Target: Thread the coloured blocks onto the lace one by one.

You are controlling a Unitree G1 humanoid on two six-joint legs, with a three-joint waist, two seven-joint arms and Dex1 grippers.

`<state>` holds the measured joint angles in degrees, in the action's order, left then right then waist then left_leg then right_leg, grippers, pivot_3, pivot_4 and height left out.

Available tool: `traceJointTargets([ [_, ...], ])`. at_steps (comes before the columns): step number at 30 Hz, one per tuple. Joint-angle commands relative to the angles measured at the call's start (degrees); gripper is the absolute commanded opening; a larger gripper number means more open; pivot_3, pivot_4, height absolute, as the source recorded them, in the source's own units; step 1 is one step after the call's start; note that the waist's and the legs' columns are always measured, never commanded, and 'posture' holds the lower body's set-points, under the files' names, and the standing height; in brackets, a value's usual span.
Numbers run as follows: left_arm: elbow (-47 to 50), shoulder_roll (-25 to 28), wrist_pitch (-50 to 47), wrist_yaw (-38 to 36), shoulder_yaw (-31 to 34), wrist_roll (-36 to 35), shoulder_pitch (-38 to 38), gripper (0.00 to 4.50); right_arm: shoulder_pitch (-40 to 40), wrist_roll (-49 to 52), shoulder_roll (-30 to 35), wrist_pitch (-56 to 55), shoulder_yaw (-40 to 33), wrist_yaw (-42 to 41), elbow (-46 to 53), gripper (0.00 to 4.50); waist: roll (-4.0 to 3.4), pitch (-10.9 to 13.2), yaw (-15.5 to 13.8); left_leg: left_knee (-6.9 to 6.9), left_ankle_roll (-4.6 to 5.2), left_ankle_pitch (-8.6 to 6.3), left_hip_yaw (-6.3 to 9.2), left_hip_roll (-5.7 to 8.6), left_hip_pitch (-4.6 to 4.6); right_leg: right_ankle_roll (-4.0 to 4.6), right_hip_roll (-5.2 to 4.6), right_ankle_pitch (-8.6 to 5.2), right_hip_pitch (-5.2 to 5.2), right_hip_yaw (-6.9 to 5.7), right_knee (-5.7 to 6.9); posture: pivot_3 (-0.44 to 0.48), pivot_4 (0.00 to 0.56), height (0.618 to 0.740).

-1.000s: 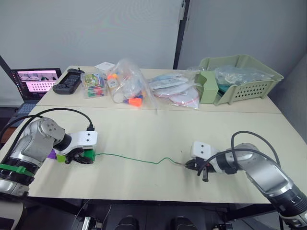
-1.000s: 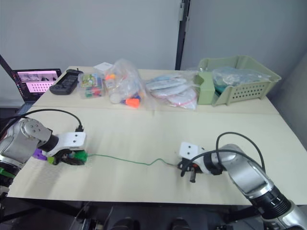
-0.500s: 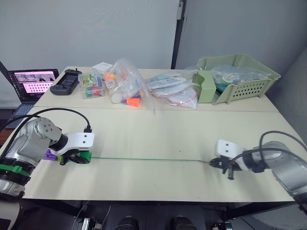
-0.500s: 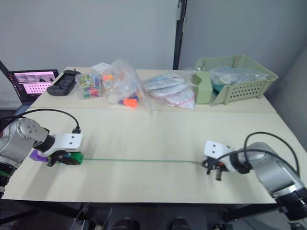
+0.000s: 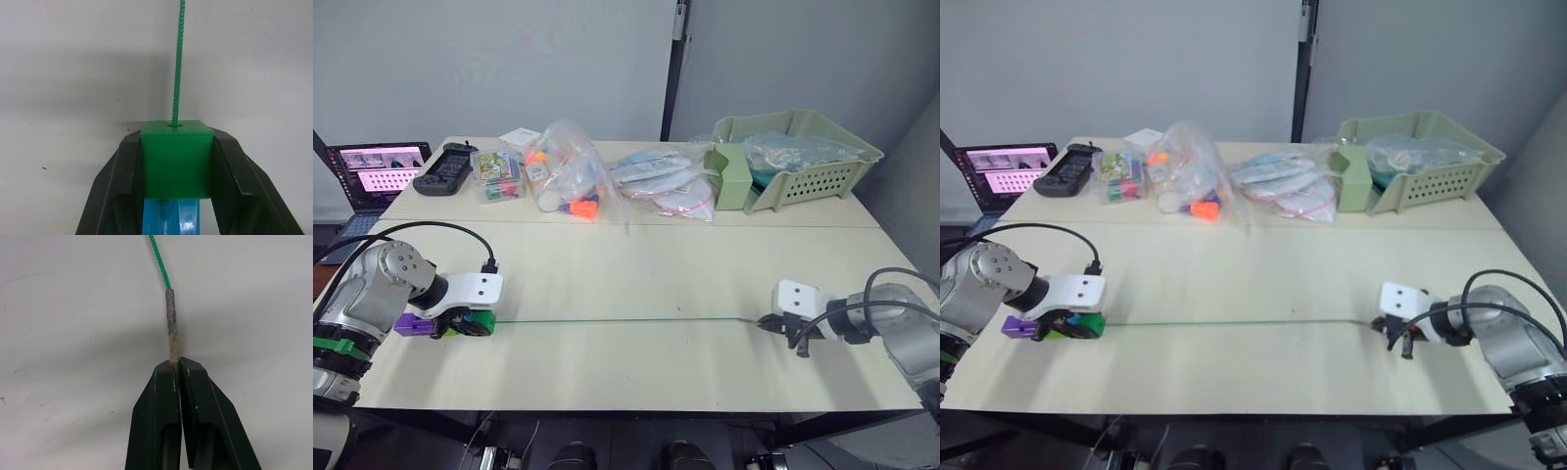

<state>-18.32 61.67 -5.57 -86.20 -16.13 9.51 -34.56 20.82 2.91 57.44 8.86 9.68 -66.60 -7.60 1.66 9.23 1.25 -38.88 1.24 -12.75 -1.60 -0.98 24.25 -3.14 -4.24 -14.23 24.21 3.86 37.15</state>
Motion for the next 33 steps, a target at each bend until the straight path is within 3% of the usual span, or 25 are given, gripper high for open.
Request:
traceJointTargets([
  [1,0.65,1.07,-0.78,-1.65,0.44,-0.71,1.24,1.20,0.58,-0.68,-0.78,-0.21,0.41,-0.93,1.12,0.00,0.00,0.00,0.05,0.00,0.00,0.00,0.01,0.00,-0.01,0.00,0.00,0.00,0.00,0.00,0.01,0.000,0.150,0.734],
  [7,1.55,1.57,-0.90,-1.94,1.68,-1.47,2.16,1.20,0.79,-1.65,-1.39,0.76,0.49,-1.31,1.87,0.00,0.00,0.00,0.00,0.00,0.01,-0.01,0.01,0.00,-0.02,0.00,-0.01,0.00,-0.02,0.00,0.02,0.000,0.150,0.734],
  [9,1.34,1.60,-0.85,-1.84,2.43,-1.98,1.96,2.27,1.05,-2.16,-1.44,1.29,0.40,-1.11,1.82,0.00,0.00,0.00,0.01,0.00,0.01,-0.01,0.01,0.00,-0.02,0.00,0.00,0.00,-0.02,0.00,0.02,0.000,0.150,0.734],
  [13,0.63,1.63,-1.44,-2.20,3.45,-3.26,0.89,3.63,1.31,-2.60,-1.79,0.72,0.01,-0.61,1.83,0.00,0.00,0.00,-0.17,-0.02,0.01,0.00,0.02,0.00,-0.02,0.00,0.00,0.00,-0.03,0.00,0.02,0.000,0.150,0.734],
  [16,-1.08,1.46,-1.68,-2.11,5.55,-5.56,-1.41,4.47,1.85,-0.76,-2.23,2.53,-0.52,-2.16,2.38,0.00,0.03,0.01,-0.25,-0.04,0.00,0.00,0.01,0.00,-0.01,0.00,0.01,0.00,-0.03,0.00,0.02,0.000,0.150,0.734],
  [17,-1.94,1.35,-1.40,-1.88,6.14,-6.12,-2.06,4.47,1.98,-0.35,-2.23,3.10,-0.70,-2.58,2.67,0.00,0.03,0.01,-0.27,-0.05,0.00,0.00,0.02,-0.01,0.01,0.00,0.02,0.00,-0.03,0.00,0.02,0.000,0.150,0.734],
  [27,-14.70,1.67,4.78,0.03,14.22,-12.17,-5.92,4.50,2.85,5.68,0.36,8.94,-6.44,-6.21,5.87,3.42,0.03,0.01,-0.40,-0.04,0.01,0.00,0.03,0.04,0.04,-0.01,-0.04,0.01,0.02,-0.01,0.04,0.000,0.150,0.734],
  [30,-17.42,1.90,3.63,-0.61,20.02,-17.69,-4.90,4.50,1.39,10.64,1.44,13.62,-11.22,-7.40,6.98,4.38,0.03,0.02,-0.48,-0.05,0.00,0.00,0.03,0.03,0.05,-0.01,-0.05,0.01,0.02,-0.02,0.03,0.000,0.150,0.734],
  [33,-17.05,2.11,-3.63,-1.56,26.21,-24.25,-2.01,4.50,-1.14,15.93,2.40,19.24,-16.09,-7.97,9.17,4.48,0.02,0.01,-0.55,-0.04,0.02,-0.01,0.05,0.06,0.04,-0.03,-0.11,0.02,0.00,-0.04,0.06,0.000,0.150,0.734],
])
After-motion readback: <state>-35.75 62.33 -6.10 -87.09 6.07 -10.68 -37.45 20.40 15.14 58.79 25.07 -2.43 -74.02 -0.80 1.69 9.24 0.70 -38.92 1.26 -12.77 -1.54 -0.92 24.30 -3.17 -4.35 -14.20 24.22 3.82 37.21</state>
